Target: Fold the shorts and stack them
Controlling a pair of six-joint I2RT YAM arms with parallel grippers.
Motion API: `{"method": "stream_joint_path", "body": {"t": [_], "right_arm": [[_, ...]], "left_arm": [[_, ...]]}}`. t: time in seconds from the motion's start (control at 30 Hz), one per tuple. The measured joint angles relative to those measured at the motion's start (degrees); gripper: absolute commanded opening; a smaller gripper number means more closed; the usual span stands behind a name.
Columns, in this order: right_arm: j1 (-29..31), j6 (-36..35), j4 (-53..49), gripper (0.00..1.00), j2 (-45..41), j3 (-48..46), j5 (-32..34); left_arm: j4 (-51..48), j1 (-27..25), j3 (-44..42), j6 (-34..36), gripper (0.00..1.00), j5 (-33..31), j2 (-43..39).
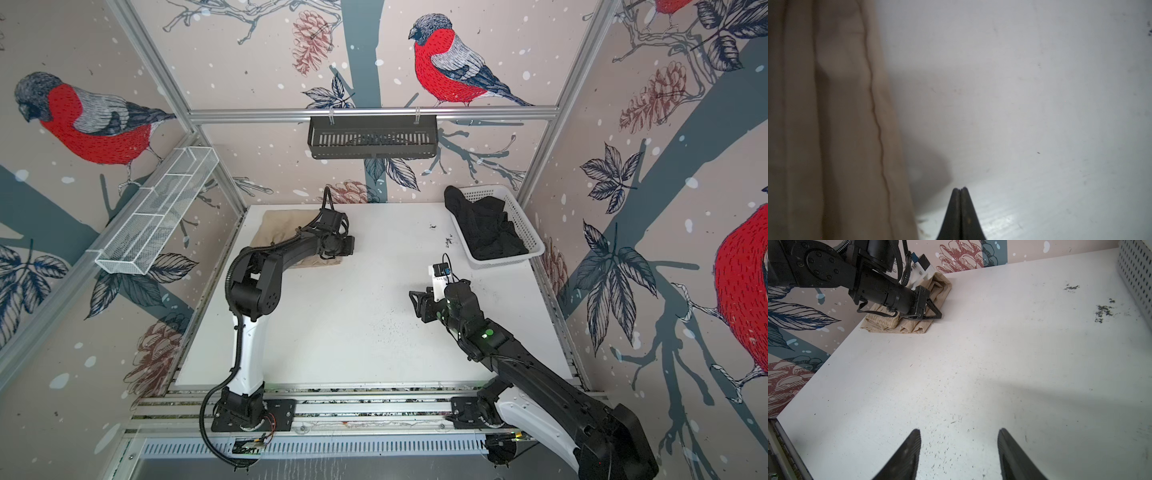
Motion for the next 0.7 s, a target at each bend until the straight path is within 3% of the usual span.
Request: {"method": "stream_joint_path", "body": {"t": [0.7], "right_arm": [[-1.2, 0.8, -0.1, 0.61, 2.0, 0.4, 0.3]], "left_arm": [[-1.0, 7.1, 3.2, 2.8, 0.00, -4.6, 2.8]]}}
